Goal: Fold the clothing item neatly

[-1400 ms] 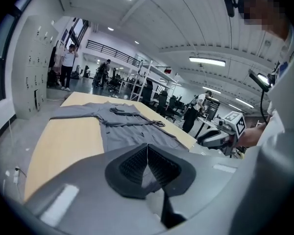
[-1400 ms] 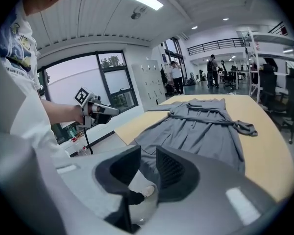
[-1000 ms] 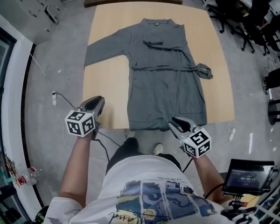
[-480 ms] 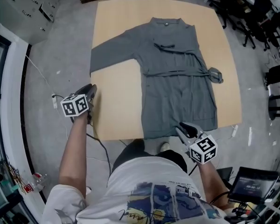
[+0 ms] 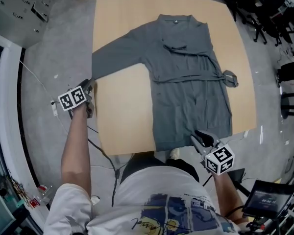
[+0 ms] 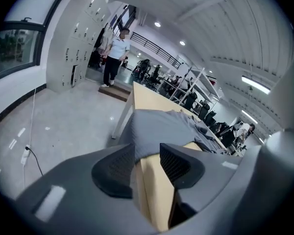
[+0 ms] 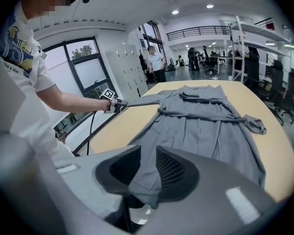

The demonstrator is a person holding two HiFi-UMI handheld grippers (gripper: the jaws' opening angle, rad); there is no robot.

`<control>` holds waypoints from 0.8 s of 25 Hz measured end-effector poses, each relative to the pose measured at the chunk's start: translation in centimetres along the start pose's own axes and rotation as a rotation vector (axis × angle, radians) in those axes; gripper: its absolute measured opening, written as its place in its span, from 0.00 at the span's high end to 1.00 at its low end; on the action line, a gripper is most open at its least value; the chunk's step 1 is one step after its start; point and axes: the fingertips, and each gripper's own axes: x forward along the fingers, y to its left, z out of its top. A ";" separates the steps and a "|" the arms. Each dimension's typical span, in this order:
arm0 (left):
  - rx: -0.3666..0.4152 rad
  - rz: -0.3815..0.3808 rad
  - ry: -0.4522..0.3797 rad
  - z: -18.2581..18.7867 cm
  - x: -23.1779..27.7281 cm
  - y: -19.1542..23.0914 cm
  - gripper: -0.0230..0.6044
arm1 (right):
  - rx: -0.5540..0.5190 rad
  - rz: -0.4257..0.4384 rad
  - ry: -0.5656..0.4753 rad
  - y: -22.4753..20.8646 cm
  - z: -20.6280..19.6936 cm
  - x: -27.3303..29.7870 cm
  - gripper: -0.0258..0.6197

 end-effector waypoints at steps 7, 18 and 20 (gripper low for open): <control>-0.131 -0.054 0.019 -0.5 3.6 1.6 0.61 | 0.026 -0.018 0.024 -0.1 -0.2 0.9 0.82; -0.305 -0.115 -0.034 -0.1 4.6 1.9 0.73 | 0.054 -0.026 0.035 -0.4 -0.5 1.0 0.82; -0.261 -0.086 -0.049 0.8 4.3 2.0 0.83 | 0.061 -0.026 0.031 -0.4 -0.4 0.9 0.82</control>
